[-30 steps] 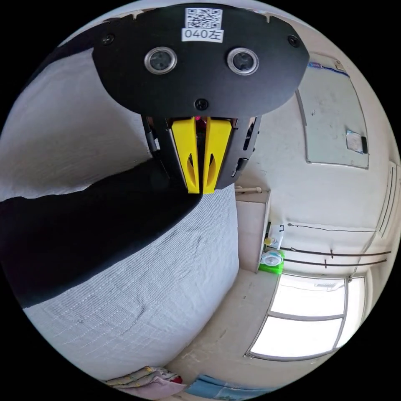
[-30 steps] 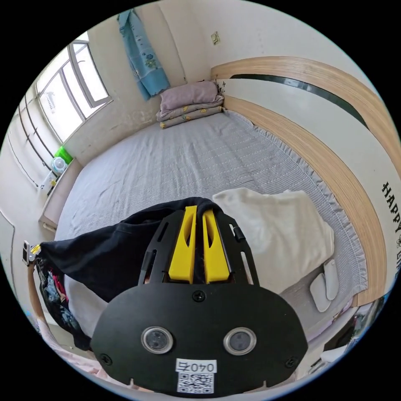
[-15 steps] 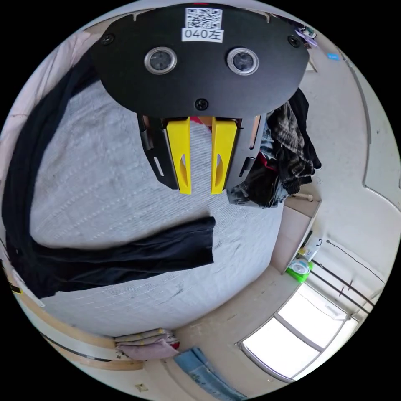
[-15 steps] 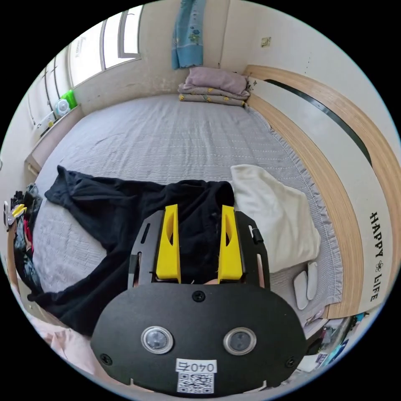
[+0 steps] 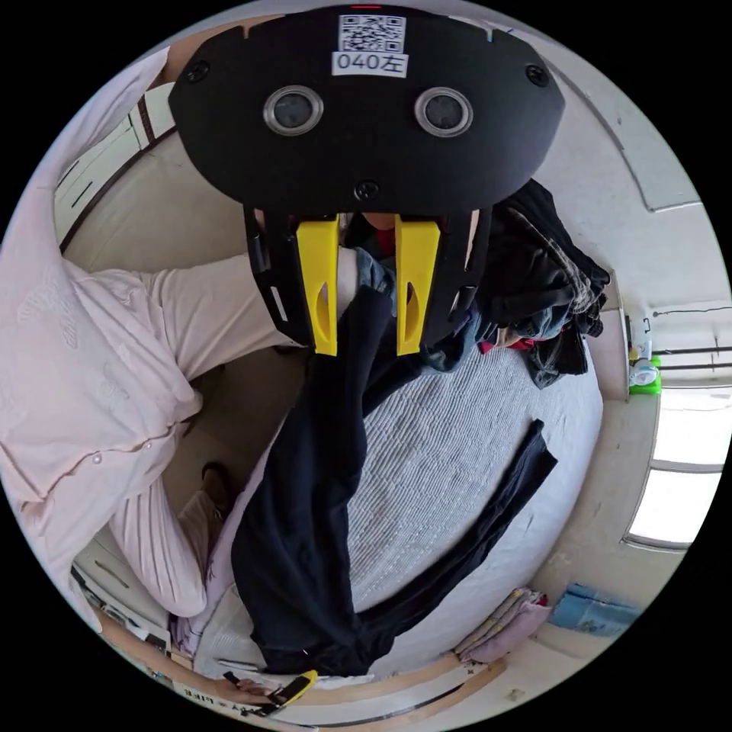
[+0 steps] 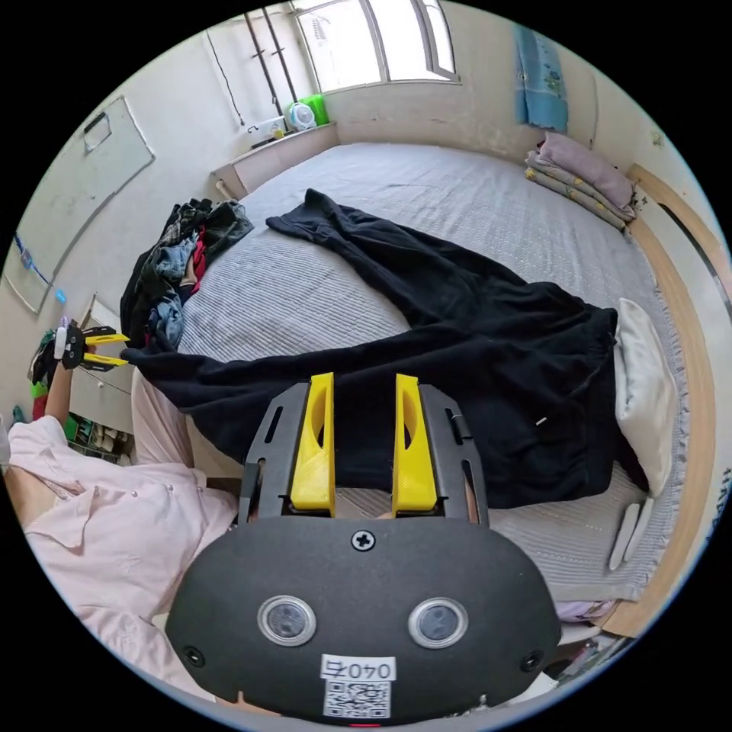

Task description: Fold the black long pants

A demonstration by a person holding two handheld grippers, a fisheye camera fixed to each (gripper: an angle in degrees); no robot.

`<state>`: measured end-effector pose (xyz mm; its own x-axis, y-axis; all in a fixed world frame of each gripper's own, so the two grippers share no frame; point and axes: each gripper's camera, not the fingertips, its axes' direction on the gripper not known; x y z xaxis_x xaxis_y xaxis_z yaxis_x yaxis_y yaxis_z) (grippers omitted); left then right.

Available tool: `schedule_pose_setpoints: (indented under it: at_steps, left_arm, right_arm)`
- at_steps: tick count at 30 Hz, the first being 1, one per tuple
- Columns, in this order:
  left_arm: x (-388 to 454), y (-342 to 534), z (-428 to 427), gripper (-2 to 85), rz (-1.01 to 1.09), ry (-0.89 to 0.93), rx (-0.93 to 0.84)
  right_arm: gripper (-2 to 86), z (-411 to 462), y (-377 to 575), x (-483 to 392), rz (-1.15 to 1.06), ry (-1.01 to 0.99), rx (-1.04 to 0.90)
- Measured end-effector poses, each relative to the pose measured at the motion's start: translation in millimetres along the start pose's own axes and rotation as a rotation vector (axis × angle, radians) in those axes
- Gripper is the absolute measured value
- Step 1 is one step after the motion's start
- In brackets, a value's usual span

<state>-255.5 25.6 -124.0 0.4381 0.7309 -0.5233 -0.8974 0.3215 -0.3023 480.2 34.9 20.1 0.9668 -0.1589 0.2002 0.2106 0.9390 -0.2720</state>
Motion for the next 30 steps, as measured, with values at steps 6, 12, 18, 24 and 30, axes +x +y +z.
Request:
schedule_pose_setpoints:
  at_steps: [6, 12, 18, 24, 30]
  left_arm:
    - [-8.7, -12.9, 45.6, -0.6, -0.050, -0.082, -0.146]
    - [-45.6, -9.5, 17.2, -1.2, -0.234, -0.063, -0.070]
    - [-81.6, -6.1, -19.2, -1.3, -0.407, -0.186, -0.008]
    - [-113.4, -9.1, -40.4, -1.5, -0.532, -0.196, 0.040]
    - [-137.3, -33.0, -26.3, -1.5, -0.511, -0.198, -0.075]
  right_arm:
    - [14.4, -24.8, 58.2, 36.6, 0.148, 0.118, 0.061]
    - [20.7, -20.9, 120.7, 96.3, 0.357, 0.110, 0.065]
    - [18.4, 16.6, 158.8, 156.1, 0.574, 0.058, 0.081]
    - [16.9, 57.7, 188.6, 223.0, 0.848, -0.088, 0.118]
    - [1.4, 72.6, 188.7, 229.0, 0.866, -0.191, 0.222]
